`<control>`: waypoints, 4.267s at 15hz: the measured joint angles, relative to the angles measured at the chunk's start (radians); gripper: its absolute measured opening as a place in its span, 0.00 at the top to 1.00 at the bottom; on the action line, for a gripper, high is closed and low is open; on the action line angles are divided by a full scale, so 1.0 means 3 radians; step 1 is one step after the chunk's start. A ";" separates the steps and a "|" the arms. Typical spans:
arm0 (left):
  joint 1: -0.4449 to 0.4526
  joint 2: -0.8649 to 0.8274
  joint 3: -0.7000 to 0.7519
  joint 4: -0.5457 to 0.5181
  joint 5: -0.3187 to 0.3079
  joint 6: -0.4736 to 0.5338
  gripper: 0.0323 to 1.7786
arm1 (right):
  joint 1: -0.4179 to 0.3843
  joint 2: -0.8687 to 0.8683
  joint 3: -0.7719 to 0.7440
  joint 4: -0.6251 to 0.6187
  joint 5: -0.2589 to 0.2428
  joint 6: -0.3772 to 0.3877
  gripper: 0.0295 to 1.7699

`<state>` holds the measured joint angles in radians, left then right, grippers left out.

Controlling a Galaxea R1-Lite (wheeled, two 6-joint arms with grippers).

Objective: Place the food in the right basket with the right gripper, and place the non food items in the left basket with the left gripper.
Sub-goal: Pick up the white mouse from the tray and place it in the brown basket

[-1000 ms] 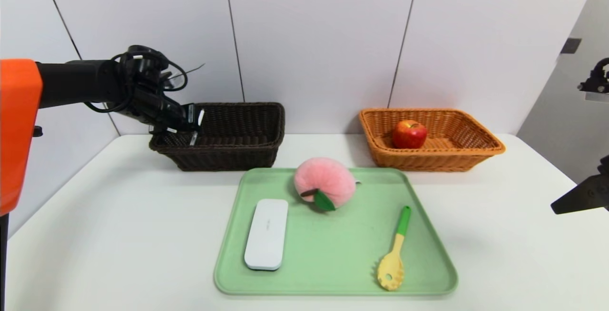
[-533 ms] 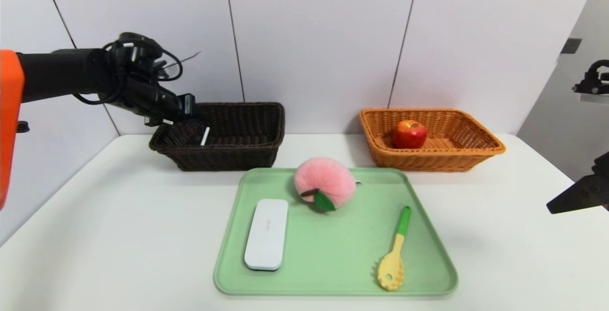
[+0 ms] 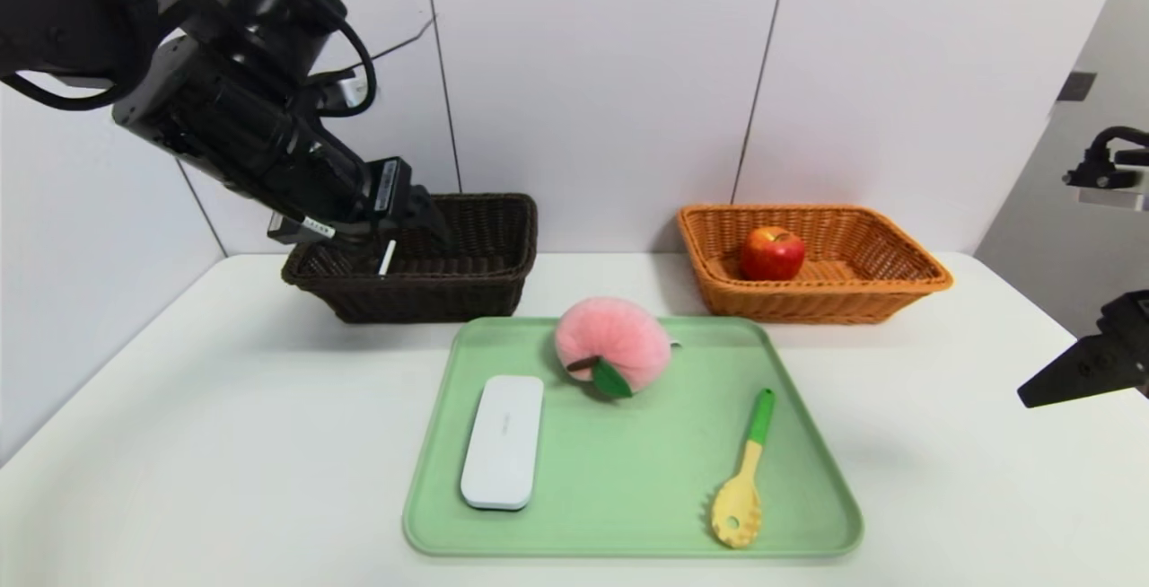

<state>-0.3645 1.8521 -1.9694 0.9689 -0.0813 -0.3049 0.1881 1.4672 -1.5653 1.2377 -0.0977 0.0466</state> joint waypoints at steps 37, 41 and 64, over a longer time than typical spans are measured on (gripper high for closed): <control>-0.1001 0.1086 0.0223 0.0406 0.0650 -0.0646 0.05 | 0.0050 0.0087 0.0160 -0.0323 0.0056 0.0242 0.04; -0.0991 0.1113 0.0224 0.0413 0.0503 -0.0650 0.05 | 0.0064 0.0121 0.0154 -0.0328 0.0050 0.0238 0.04; -0.1003 0.1138 0.0199 0.0372 0.0435 -0.0651 0.44 | 0.0073 0.0141 0.0158 -0.0327 0.0056 0.0206 0.04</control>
<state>-0.6653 2.1936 -1.9098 1.0804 0.0494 -0.5002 0.2100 1.5096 -1.5179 1.1396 -0.0809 0.1085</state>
